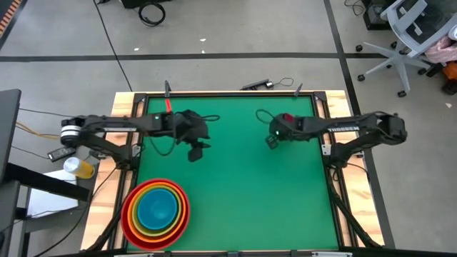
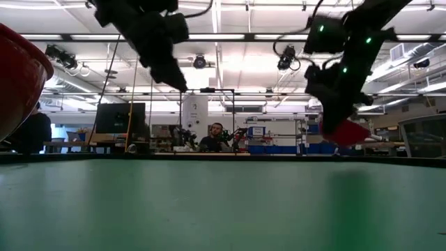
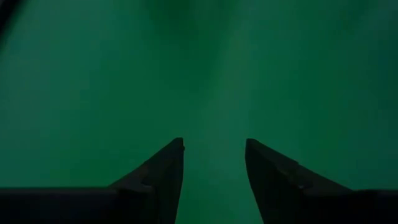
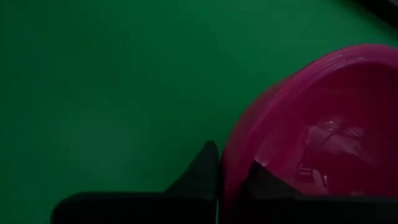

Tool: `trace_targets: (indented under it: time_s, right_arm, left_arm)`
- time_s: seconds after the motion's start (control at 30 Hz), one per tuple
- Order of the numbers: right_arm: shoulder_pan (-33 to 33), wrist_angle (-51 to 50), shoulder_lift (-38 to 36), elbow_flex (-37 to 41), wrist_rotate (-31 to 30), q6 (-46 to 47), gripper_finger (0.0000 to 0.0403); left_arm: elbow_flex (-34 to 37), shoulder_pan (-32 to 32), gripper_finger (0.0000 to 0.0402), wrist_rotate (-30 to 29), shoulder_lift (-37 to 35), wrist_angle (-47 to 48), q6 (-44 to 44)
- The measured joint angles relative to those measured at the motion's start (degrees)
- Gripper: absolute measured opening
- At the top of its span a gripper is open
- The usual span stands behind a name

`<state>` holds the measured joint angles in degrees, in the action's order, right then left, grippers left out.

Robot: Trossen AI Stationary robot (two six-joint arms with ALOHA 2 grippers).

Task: Nest bowls inside each other
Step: Stack the pink bowl on top of the blue bowl

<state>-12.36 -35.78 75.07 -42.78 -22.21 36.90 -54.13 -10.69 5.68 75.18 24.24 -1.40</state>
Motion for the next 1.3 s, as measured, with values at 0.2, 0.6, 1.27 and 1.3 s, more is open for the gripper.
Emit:
trace_targets:
  time_s: [0.2,0.6,1.27,1.3]
  right_arm:
    - [11.0,6.4,-1.1,0.0,-0.3,4.0,0.0017]
    - [23.6,29.6,8.2,0.0,-0.7,2.7,0.0016]
    - [24.4,35.3,39.7,-40.1,11.5,-27.9,0.0016]
    - [24.7,35.3,41.1,-42.3,12.5,-29.7,0.0016]
  left_arm:
    - [0.0,1.4,0.0172,4.1,6.9,-10.9,-1.1]
    - [0.0,10.0,0.0172,-2.1,6.2,-12.7,6.4]
    - [0.0,31.0,0.0172,-18.4,-12.9,29.6,38.1]
    - [0.0,31.8,0.0172,-18.6,-13.7,32.5,40.0]
